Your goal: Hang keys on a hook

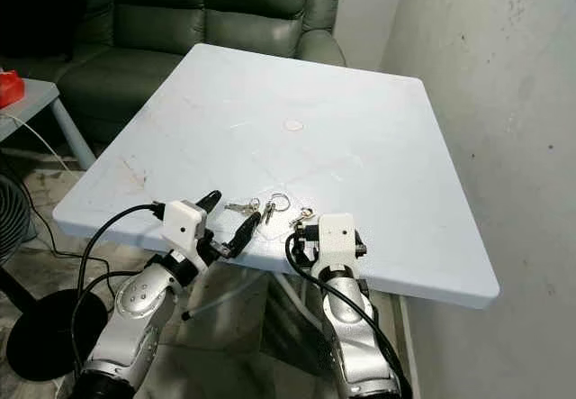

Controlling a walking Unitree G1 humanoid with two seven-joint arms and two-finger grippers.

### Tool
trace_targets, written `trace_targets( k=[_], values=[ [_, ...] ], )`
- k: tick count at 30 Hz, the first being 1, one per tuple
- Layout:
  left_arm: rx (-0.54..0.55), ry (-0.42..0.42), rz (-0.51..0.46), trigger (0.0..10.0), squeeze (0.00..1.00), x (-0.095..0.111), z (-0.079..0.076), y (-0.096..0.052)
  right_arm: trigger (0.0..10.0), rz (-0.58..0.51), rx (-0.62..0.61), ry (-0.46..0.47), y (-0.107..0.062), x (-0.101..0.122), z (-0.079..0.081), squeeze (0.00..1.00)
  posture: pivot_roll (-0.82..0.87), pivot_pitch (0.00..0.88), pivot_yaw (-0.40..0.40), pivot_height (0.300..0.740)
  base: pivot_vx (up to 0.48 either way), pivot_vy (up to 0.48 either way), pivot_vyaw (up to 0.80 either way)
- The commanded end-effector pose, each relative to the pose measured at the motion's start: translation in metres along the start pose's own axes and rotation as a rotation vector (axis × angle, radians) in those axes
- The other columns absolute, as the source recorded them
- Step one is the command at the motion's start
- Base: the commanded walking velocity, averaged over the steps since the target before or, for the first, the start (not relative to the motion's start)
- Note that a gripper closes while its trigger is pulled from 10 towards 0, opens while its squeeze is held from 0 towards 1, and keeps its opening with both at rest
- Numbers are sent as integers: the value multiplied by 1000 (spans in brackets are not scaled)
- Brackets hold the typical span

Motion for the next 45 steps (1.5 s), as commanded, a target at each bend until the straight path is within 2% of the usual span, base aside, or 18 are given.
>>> trace_targets(
  k=[1, 6, 8, 14, 15, 17, 19, 20, 23, 24, 28, 29, 30, 40, 41, 43, 44, 45],
  values=[
    [-22, 13, -11, 10000, 0, 5, -4, 2, 9686, 6, -8, -1, 0, 0, 0, 0, -53, 47, -85, 740, 0, 0, 0],
    [-19, 17, -11, 10000, 0, 5, -4, 2, 9294, 17, -10, 3, 1, -1, 1, 0, -49, 45, -87, 740, 0, 0, 0],
    [-18, 18, -10, 10000, 0, 5, -4, 2, 8235, 25, -5, 30, 2, 0, 3, 0, -49, 45, -87, 740, 0, 0, 0],
    [-17, 18, -11, 10000, 0, 6, -4, 2, 7176, 21, 0, 46, 7, 5, 8, 0, -45, 39, -87, 740, 0, 0, 0],
    [-18, 19, -12, 10000, 0, 6, -4, 2, 4824, 20, 2, 53, 9, 6, 11, 0, -45, 39, -87, 740, 0, 0, 0],
    [-18, 20, -13, 10000, 0, 6, -3, 3, 4824, 20, 3, 61, 11, 7, 12, 0, -45, 39, -87, 740, 0, 0, 0],
    [-18, 20, -14, 10000, 0, 7, -3, 3, 3843, 17, 1, 61, 12, 9, 13, 0, -45, 39, -87, 740, 0, 0, 0],
    [-18, 21, -13, 10000, 0, 7, -4, 3, 1176, 16, -3, 61, 14, 10, 14, 0, -41, 45, -86, 740, 0, 0, 0],
    [-17, 12, -6, 10000, 0, 6, -4, 3, 1882, 18, -7, 56, 15, 9, 14, 0, -41, 45, -86, 740, 0, 0, 0],
    [-17, 11, 0, 10000, 0, 4, -4, 2, 3333, 20, -4, 57, 14, 8, 15, 0, -41, 45, -86, 740, 0, 0, 0],
    [-35, 4, 40, 10000, 0, -5, -11, -2, 4353, 26, -2, 56, 14, 7, 15, 0, -41, 48, -85, 740, 0, 0, 0],
    [-40, 7, 46, 10000, 0, -6, -12, -2, 5608, 27, -3, 55, 14, 6, 15, 0, -41, 48, -85, 740, 0, 0, 0],
    [-50, 11, 48, 10000, 0, -8, -15, -4, 10000, 29, -5, 57, 14, 6, 15, 0, -41, 48, -85, 740, 0, 0, 0],
    [-67, 12, 44, 10000, 0, -6, -20, -2, 9882, 35, -19, 57, 14, 5, 11, 0, -50, 51, -84, 740, 0, 0, 0],
    [-66, 15, 43, 10000, 0, -6, -20, -2, 6000, 36, -19, 57, 14, 5, 11, 0, -50, 51, -84, 740, 0, 0, 0],
    [-62, 15, 42, 10000, 0, -5, -18, -1, 4745, 39, -13, 52, 13, 4, 11, 0, -50, 51, -84, 740, 0, 0, 0],
    [-61, 17, 41, 10000, 0, -5, -18, -1, 667, 41, -11, 51, 13, 3, 12, 0, -50, 51, -84, 740, 0, 0, 0],
    [-61, 17, 41, 10000, 0, -5, -18, -1, 0, 45, -11, 50, 13, 2, 12, 0, -50, 51, -84, 740, 0, 0, 0]
  ],
)
Point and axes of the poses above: a point about 5 cm out from each wrist's last joint towards the gripper, its own y axis pointing out of the wrist towards the gripper, its own x axis along the axis of the wrist's last joint, z = x × y, the point moved 2 cm from there along y, pointing out of the wrist towards the gripper, and after that the axes turned 1 degree about y, right-handed, at the moved point
